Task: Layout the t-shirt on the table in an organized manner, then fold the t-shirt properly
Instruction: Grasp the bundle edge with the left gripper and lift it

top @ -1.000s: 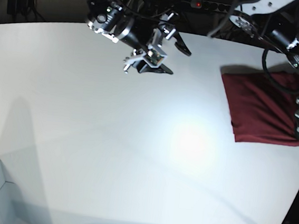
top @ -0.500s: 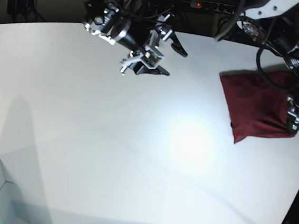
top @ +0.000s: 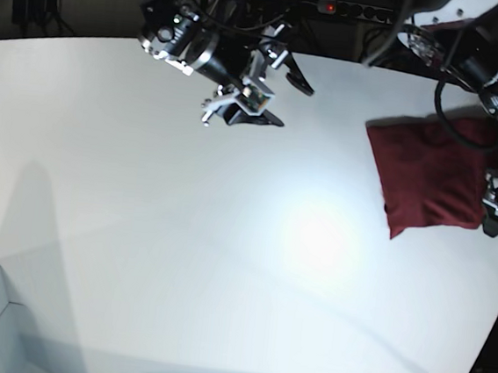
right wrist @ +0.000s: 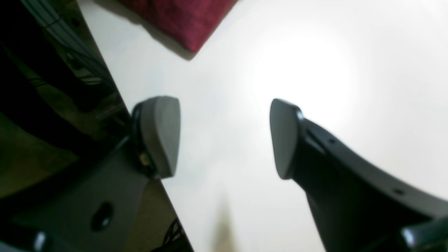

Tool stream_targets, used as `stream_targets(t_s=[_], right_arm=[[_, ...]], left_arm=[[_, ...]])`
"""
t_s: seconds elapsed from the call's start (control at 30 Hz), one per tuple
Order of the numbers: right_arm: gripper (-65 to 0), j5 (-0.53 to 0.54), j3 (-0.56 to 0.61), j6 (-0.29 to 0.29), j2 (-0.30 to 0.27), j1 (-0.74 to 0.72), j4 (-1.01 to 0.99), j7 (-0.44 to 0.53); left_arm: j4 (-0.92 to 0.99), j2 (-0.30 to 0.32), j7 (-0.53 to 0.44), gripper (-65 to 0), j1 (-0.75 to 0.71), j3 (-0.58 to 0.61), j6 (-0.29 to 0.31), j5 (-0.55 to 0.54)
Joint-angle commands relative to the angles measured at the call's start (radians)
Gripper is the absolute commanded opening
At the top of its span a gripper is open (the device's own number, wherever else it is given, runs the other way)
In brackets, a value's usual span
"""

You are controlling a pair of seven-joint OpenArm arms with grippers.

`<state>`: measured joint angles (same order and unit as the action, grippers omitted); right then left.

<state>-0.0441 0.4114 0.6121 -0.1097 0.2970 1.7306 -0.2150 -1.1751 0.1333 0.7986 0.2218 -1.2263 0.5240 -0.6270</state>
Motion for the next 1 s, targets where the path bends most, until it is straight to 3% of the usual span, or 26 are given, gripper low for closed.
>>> stream_targets(t_s=[0.0, 0.23, 0.43, 0.8, 0.97], right_arm=[[-25.4, 0.022, 0.001, 0.002, 0.005, -0.005, 0.018, 0.03], [-25.4, 0.022, 0.005, 0.002, 0.005, -0.003, 0.018, 0.03], [-25.4, 0.022, 0.005, 0.002, 0.008, 0.0, 0.018, 0.03], [-25.4, 0.022, 0.001, 0.002, 0.005, 0.02, 0.026, 0.03], [-25.4, 0.022, 0.001, 0.002, 0.005, 0.02, 0.026, 0.03]], left_arm=[[-0.044, 0.021, 0.003, -18.3, -0.006, 0.0, 0.011, -0.02], [-0.121, 0.022, 0.086, -17.9, -0.091, 0.012, 0.011, -0.008], [-0.128, 0.033, 0.075, -17.9, -0.149, 0.178, 0.011, 0.055], [-0.113, 0.029, 0.075, -17.8, -0.134, 0.188, 0.015, 0.229], [-0.058, 0.024, 0.052, -18.0, -0.124, 0.282, 0.017, 0.295]])
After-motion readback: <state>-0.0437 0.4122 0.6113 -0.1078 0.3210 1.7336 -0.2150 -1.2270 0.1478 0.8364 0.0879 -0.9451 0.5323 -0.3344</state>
